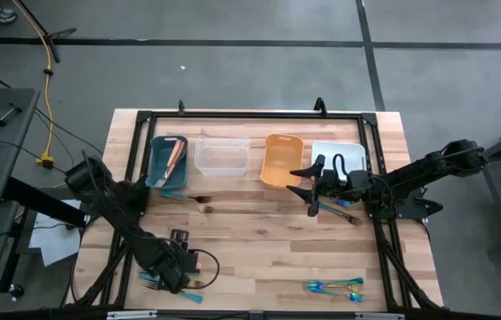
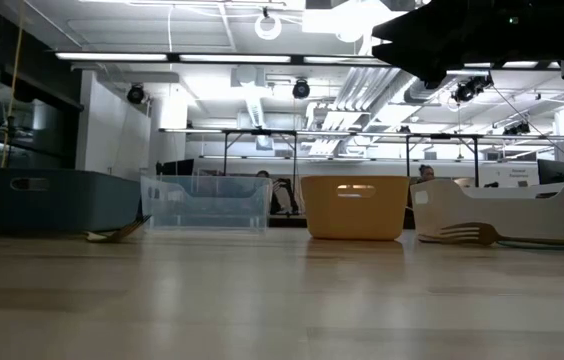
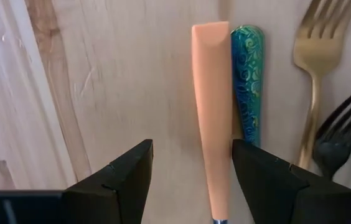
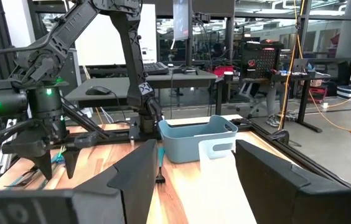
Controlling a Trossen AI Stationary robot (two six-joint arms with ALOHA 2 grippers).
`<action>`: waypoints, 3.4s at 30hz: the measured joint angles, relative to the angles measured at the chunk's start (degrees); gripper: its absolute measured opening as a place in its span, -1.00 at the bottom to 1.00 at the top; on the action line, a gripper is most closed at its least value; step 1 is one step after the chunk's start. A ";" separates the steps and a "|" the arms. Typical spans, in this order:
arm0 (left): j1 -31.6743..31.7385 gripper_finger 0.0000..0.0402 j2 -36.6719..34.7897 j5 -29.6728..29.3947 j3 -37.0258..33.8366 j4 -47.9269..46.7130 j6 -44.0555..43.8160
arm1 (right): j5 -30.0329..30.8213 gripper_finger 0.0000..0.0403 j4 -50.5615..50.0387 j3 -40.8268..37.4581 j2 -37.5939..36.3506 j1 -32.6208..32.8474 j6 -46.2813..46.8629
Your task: Sort silverware by color (type)
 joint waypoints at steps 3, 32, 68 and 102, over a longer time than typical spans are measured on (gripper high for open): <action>0.03 0.05 1.45 0.56 0.00 -0.04 0.19 | -0.01 0.05 0.00 0.00 0.00 0.00 0.00; 13.11 0.05 1.39 5.06 -3.57 -1.46 -10.47 | 0.01 0.05 -0.09 0.00 0.00 0.02 0.00; 22.88 -0.71 -23.93 -21.32 2.26 5.87 4.39 | 0.01 0.05 -0.41 -0.02 0.00 0.00 0.59; 37.33 -0.71 -28.34 -11.41 -33.59 99.16 39.01 | -11.57 0.05 1.57 -0.02 0.00 0.02 4.11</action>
